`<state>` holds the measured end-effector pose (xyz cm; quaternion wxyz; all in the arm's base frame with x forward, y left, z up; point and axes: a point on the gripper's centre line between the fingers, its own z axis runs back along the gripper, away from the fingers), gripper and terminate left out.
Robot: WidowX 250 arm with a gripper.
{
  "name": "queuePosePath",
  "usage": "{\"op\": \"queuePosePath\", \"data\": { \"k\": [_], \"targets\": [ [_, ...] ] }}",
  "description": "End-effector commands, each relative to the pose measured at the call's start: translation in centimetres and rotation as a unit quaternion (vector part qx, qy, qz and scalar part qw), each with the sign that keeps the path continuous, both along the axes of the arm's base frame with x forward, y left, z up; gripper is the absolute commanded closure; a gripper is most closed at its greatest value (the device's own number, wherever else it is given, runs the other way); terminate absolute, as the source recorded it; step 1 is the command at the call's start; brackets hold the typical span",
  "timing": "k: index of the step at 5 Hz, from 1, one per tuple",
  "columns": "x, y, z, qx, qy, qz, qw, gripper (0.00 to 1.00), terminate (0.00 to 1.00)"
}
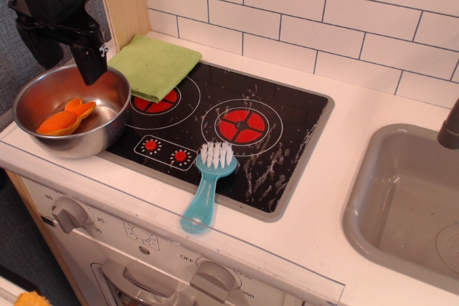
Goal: PLACE THE BRUSH ON THE YELLOW CLOTH
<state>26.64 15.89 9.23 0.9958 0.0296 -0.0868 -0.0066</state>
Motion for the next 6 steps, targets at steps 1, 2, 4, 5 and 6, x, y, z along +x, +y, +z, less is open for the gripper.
{"op": "queuePosePath", "data": {
  "k": [1,2,4,5,6],
  "targets": [
    [0.0,0.0,0.0,0.000,0.000,0.000,1.0000,0.00,0.00],
    [-2.2,-3.5,0.8,-0.009,0.001,-0.030,0.9995,0.00,0.00],
    [-5.8,-12.9,0.7,0.009,0.024,-0.084,0.9962,0.00,0.00],
    [-5.2,-14.5,-3.8,0.029,0.081,-0.064,0.9943,0.00,0.00],
    [-4.4,-15.1,-7.7,0.056,0.098,-0.052,0.9922,0.00,0.00]
  ]
}}
